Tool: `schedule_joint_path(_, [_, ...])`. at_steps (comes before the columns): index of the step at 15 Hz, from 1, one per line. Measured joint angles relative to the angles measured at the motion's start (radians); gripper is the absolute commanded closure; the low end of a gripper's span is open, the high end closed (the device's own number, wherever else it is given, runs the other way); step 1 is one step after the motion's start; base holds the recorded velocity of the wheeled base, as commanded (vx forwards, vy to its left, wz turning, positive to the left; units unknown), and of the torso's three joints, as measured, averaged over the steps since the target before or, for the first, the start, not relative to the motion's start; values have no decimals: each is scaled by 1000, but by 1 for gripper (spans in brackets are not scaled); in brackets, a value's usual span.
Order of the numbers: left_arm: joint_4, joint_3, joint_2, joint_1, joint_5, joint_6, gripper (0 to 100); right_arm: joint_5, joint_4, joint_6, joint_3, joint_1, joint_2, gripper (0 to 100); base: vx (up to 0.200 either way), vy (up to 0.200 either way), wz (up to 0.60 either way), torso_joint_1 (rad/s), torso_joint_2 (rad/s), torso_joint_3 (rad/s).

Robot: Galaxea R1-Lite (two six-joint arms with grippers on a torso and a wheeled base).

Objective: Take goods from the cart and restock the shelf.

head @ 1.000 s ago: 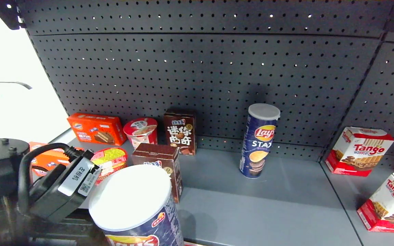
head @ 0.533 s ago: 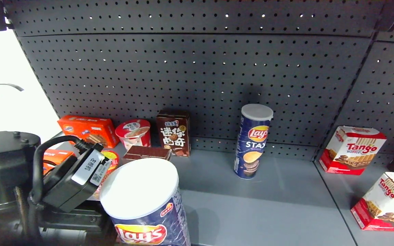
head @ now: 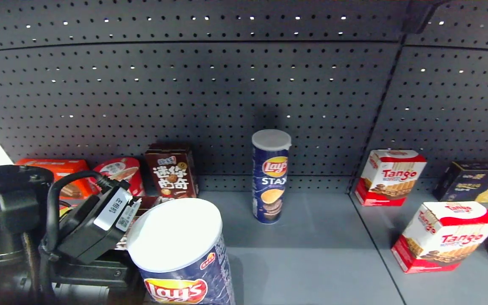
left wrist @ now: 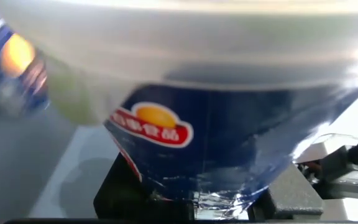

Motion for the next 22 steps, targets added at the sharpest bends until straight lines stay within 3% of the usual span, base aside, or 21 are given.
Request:
schedule_joint_path(8, [0,3,0,4,1,-3,100,0,0,-1,0,0,0,0,0,0,0,0,0,0])
schedule_joint_path(11, [1,6,0,5,2,-4,100,0,0,-1,0,0,0,0,0,0,600,-1,2,4])
schedule_joint_path(14, [3,7,0,7,3,-3,100,0,1,-1,0,0,0,0,0,0,0,0,0,0])
schedule_joint_path(22, [-1,12,2,-20,9,13,100,-24,7,1,-10,-3,3,0,0,0,0,0,0,0])
